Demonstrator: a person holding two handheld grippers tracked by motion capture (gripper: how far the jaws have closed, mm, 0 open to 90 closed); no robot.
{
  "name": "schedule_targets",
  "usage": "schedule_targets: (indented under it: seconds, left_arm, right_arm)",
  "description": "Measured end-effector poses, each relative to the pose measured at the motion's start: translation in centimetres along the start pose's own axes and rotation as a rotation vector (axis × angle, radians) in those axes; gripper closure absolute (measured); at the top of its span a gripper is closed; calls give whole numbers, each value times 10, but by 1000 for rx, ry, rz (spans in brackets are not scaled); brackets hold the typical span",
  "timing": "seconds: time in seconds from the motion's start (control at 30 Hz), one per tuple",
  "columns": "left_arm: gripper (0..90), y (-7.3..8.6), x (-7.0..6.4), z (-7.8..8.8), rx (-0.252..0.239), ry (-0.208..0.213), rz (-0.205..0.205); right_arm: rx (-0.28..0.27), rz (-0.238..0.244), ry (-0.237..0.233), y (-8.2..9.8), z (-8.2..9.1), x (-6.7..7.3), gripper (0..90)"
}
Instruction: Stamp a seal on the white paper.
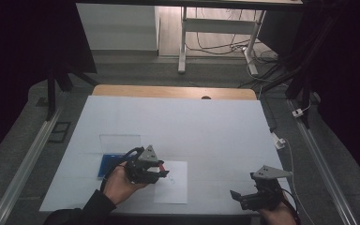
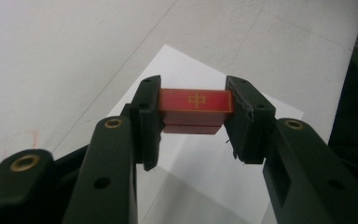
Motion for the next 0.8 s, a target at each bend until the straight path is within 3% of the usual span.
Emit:
schedule_targets:
  seconds: [0.5, 0.8]
  left_arm:
    - [583, 8, 17, 25, -6, -41, 50]
    - [582, 20, 30, 42, -5, -81, 103]
  right_arm:
    - [0, 1, 1, 0, 0, 0, 0]
    - [1, 3, 1, 0, 0, 0, 0]
Point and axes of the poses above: each handheld gripper's, and its own axes: z roughly backward along the jaws, y roughly out of its underside, x roughly to its left, the point moved 4 cm from there along -z, roughly forward along the jaws, and after that the axes turned 10 degrees about -x, right-handed, at the moved point
